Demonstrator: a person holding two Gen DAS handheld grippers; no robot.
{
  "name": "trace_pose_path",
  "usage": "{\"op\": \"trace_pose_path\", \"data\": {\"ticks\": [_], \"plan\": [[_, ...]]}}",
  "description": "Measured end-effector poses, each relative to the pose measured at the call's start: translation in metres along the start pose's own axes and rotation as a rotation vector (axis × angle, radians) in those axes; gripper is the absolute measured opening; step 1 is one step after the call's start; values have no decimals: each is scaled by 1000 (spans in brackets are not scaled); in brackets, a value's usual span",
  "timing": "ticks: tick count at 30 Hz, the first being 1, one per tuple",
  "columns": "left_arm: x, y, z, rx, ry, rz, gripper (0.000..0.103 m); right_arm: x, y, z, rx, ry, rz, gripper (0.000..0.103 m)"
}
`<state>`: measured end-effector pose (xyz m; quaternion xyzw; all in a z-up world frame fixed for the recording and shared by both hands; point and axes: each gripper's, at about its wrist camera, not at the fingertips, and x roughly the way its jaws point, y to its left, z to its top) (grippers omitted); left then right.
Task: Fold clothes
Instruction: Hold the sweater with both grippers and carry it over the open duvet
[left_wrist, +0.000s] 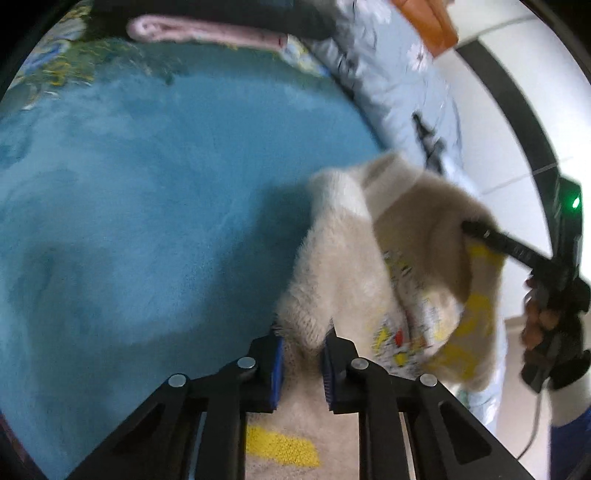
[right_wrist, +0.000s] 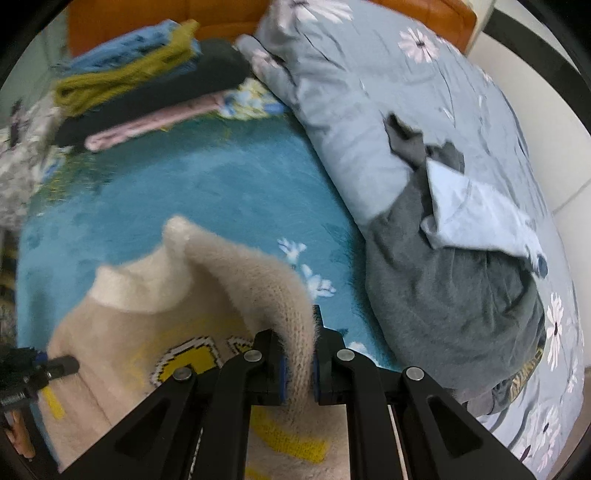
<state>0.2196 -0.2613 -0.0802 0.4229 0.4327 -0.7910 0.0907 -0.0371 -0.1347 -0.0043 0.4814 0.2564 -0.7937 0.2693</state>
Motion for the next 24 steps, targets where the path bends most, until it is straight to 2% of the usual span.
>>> {"op": "trace_pose_path", "data": {"ticks": [4,9,11,16,18,20,24], "plan": [[-56,4,-3,-4,-119,7,18,-36,15,9,-46,-62,93,9],[-97,57,33,-45,-210,120,18,-21,40,53,-84,-65,142,9],[-88,86,52,-84,-191,147,18,1,50,73,-102,-40,139,9],[-48,131,79,-115,-101,225,18,82,73,111,-144,86,32,9],[-31,139,82,-124,-80,273,18,106,76,116,-121,127,8,9],[-21,146,80,-130,-67,289,19,121,79,118,-116,149,-8,10],[-25,140,78,-109,-74,303,26,131,90,118,-173,146,-56,12]]}}
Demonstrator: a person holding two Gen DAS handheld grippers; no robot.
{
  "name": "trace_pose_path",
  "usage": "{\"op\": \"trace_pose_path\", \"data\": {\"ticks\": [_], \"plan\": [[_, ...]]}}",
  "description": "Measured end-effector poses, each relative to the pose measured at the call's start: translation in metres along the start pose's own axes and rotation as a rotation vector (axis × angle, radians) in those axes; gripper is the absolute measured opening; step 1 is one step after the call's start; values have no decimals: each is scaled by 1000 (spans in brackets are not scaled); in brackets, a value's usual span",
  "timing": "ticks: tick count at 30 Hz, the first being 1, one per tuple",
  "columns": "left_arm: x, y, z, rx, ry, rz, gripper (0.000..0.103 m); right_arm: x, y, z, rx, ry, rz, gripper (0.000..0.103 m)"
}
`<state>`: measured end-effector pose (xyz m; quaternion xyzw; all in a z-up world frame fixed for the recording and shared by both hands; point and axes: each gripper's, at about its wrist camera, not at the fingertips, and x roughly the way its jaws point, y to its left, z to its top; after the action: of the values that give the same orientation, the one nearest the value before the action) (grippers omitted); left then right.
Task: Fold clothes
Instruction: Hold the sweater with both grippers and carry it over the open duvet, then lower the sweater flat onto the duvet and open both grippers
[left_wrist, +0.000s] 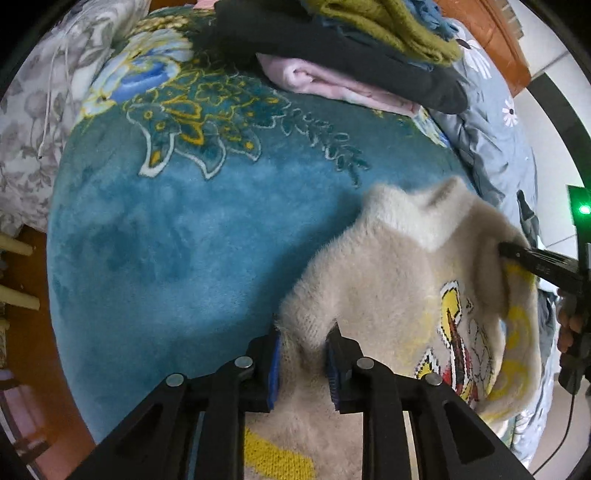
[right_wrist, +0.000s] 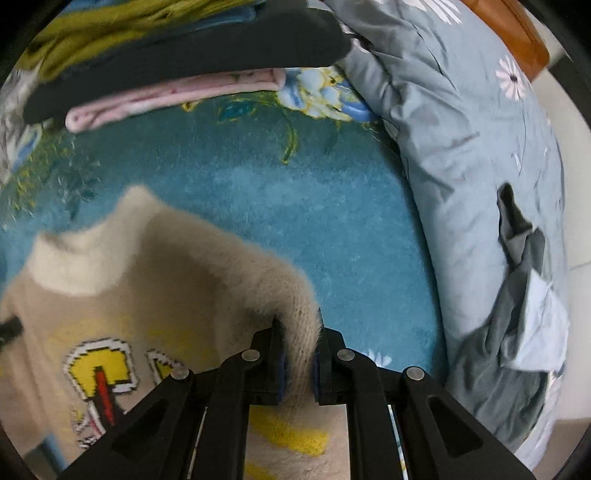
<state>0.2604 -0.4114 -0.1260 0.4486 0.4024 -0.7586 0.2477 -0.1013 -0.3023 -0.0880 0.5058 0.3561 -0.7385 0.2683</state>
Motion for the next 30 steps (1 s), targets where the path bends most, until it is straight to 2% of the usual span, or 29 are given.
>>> {"op": "trace_pose_path", "data": {"ticks": [2,4,6,8,12,15,17,20,23,26,30], "plan": [[-5,-4,1,10,-12,3,33,-2,-1,0,-5,-12,-8,19],[-15,-9,-2,20,-26,30,48,-7,-5,-2,3,-31,-2,51],[-27,-14,-7,23,-46,55,57,-17,-13,-8,24,-62,25,59],[-40,-20,-14,25,-76,84,60,-32,-20,-19,53,-109,41,59],[-65,-31,-41,-6,-140,120,65,-69,-44,-72,157,-198,135,63],[-73,-38,-65,-51,-155,91,65,-74,-66,-131,247,-184,228,69],[-75,-43,-78,-69,-156,78,65,-68,-70,-167,282,-142,284,69],[-73,-55,-87,-31,-138,96,66,-57,-68,-209,305,-92,343,69],[-76,-62,-86,-22,-133,89,66,-45,-59,-226,344,-81,411,69],[-83,-69,-85,-13,-137,73,66,-42,-48,-222,357,-95,465,69],[-90,-79,-85,12,-154,76,66,-34,-24,-214,311,-55,496,67]]}}
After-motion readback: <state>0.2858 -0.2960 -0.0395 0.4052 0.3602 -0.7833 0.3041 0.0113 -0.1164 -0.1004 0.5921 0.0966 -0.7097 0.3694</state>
